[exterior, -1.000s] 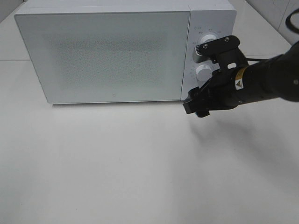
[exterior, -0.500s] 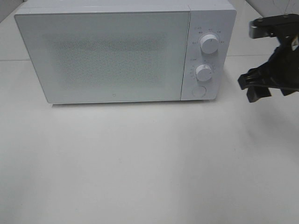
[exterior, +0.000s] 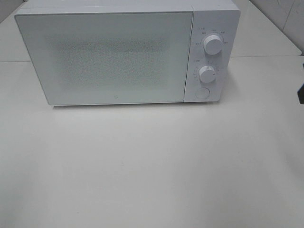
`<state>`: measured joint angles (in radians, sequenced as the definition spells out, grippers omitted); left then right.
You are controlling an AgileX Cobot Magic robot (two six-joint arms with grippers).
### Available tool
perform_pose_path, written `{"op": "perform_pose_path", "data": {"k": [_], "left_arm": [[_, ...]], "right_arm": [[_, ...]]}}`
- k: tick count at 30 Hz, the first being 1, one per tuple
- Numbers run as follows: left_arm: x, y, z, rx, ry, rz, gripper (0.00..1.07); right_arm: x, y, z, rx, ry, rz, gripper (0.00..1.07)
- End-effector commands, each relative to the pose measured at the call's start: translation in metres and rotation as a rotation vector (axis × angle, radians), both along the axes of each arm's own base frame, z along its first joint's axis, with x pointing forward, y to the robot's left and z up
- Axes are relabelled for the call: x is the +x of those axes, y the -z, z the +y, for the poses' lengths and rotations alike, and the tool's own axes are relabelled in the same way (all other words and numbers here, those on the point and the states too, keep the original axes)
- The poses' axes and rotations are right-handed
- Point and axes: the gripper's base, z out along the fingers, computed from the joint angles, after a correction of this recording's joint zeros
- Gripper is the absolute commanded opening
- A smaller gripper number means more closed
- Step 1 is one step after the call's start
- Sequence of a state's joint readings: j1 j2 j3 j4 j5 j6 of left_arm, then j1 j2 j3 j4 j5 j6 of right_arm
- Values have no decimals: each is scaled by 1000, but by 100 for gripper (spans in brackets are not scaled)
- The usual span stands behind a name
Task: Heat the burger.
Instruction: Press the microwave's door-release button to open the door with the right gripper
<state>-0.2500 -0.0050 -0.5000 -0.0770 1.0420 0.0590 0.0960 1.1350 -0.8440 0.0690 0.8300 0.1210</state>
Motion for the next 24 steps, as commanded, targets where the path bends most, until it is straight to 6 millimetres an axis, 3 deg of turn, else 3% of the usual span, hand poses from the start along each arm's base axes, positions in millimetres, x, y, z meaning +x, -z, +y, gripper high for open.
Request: {"op": "perform_pose_path", "data": {"k": [1, 3, 4, 6, 7, 8, 10, 11, 15, 20, 24], "left_arm": [[-2, 0, 0, -15, 2, -22, 0], [-2, 0, 0, -15, 2, -22, 0], [-2, 0, 0, -15, 2, -22, 0], [-2, 0, 0, -15, 2, -22, 0], [-2, 0, 0, -15, 2, -22, 0], [-2, 0, 0, -15, 2, -22, 0], [-2, 0, 0, -15, 2, -22, 0], [-2, 0, 0, -15, 2, -22, 0], [-2, 0, 0, -15, 2, -22, 0], [-2, 0, 0, -15, 2, -22, 0], [-2, 0, 0, -15, 2, -22, 0]], "right_arm": [[-25, -4, -3, -6, -15, 13, 65], [-53, -6, -5, -7, -21, 9, 65], [-53, -6, -5, -7, -21, 9, 65], [-82, -5, -8, -8, -31, -13, 65], [-82, -5, -8, -8, -31, -13, 65], [-100, -2, -9, -12, -44, -24, 65], [-108, -1, -10, -13, -47, -32, 65], [-124, 1, -12, -20, -57, -67, 65], [-147, 1, -16, -39, -58, -168, 65], [-158, 13, -18, -46, -52, -298, 65], [-170, 9, -19, -45, -76, -384, 65]]}}
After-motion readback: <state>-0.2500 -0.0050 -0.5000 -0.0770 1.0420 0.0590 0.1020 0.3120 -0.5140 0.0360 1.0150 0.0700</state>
